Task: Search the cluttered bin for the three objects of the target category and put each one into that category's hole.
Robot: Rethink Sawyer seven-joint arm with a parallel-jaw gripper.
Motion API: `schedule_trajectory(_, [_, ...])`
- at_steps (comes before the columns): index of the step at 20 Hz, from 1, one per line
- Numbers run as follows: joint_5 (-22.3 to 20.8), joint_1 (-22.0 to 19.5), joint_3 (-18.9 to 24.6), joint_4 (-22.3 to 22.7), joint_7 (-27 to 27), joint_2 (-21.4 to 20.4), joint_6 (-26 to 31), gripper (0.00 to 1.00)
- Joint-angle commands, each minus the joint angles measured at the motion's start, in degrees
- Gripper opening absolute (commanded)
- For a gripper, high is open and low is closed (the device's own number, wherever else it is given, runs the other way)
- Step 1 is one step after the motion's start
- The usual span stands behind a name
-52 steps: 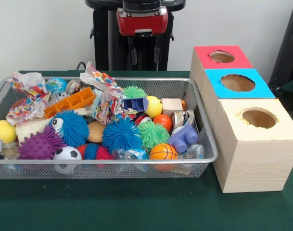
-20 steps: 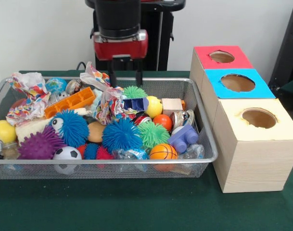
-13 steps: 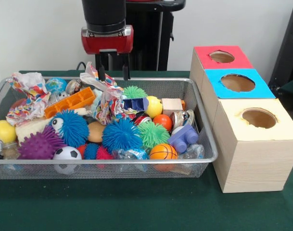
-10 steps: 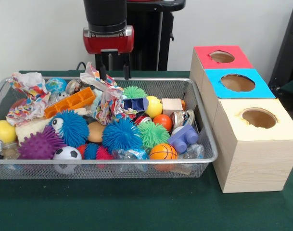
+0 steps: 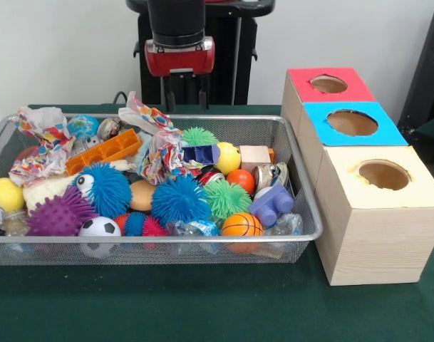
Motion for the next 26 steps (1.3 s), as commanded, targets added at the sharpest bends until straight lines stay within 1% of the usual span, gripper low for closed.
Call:
schedule_trajectory(1, [-3.5, 0.3, -2.9, 6.3, 8.5, 1.0, -6.0, 1.0])
schedule_trajectory(3, [-3.4, 0.2, -2.9, 6.1, 7.7, 0.8, -5.7, 1.0])
schedule_trajectory(6, [-2.3, 0.8, -2.3, 4.0, 5.5, -0.1, -1.0, 1.0])
schedule_trajectory(10, [-1.4, 1.9, -1.2, -2.3, 2.6, 2.3, 4.5, 1.0])
schedule_trajectory(13, [-0.5, 3.3, -0.7, -7.4, 1.2, 3.2, 9.6, 1.0])
schedule_trajectory(16, [-0.5, 4.0, -0.3, -10.6, 0.2, 3.5, 13.1, 1.0])
schedule_trajectory(22, [-1.2, 4.5, 0.8, -15.0, -1.0, 4.9, 16.5, 1.0])
schedule_trajectory(24, [-1.4, 4.7, 1.0, -15.9, -0.9, 5.3, 17.0, 1.0])
schedule_trajectory(26, [-1.4, 4.6, 1.3, -15.7, -0.7, 5.2, 16.5, 1.0])
